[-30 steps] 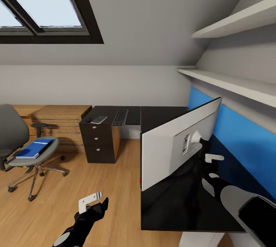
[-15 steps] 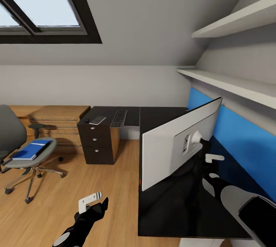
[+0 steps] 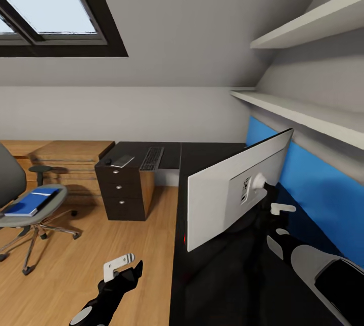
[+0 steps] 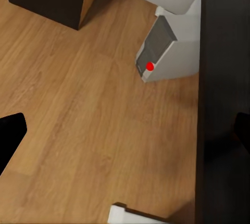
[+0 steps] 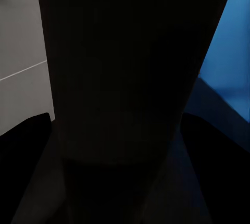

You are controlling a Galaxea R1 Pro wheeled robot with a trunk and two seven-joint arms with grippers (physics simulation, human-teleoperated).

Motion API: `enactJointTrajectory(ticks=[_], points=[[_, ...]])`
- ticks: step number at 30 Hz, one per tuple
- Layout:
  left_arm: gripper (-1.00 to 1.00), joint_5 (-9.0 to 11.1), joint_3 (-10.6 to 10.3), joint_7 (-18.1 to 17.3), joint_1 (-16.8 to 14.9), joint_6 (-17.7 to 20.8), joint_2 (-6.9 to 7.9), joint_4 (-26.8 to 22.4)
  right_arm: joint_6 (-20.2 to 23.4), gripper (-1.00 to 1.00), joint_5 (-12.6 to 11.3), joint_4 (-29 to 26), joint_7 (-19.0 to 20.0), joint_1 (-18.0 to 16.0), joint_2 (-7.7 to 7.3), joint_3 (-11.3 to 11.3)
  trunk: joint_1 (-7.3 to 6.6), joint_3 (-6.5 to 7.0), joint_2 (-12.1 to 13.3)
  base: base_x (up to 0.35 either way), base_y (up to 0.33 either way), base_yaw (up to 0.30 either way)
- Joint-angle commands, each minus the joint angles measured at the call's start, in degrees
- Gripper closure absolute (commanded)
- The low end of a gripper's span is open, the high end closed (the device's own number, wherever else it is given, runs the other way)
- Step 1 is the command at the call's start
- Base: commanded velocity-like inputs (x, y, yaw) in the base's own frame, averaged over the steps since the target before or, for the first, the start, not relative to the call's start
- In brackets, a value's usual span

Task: In the bedroom, organize the workspace by keeping the computer under the desk, ensuring the monitor is on the desk, placing the keyboard on the desk next to the monitor, placing the mouse on the desk next to the keyboard, moving the folder from the swivel chair onto the desk next to the mouse, stacking the notebook on top of the folder with the pen on top of the notebook, and positioning the swivel chair next to the desk.

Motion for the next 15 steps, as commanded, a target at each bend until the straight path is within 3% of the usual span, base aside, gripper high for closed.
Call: enactJointTrajectory(ticks=[1,6,15], points=[[-1.0,0.3,-0.1,0.43,-0.05,0.1,0.05,-0.11,-0.46,1.0,-1.5,0.95,-0.46,-0.03,-0.05,3.34,0.01,-0.07,-0.04,0.009,-0.216,0.0],[-1.0,0.36,-0.04,0.43,-0.05,0.12,0.05,-0.11,-0.46,1.0,-1.5,0.95,-0.46,-0.03,-0.05,3.34,0.01,-0.07,-0.04,0.003,-0.133,0.0],[-1.0,0.31,0.0,0.43,-0.05,0.12,0.05,-0.11,-0.46,1.0,-1.5,0.95,-0.46,-0.03,-0.05,3.34,0.01,-0.07,-0.04,0.006,-0.013,0.0]])
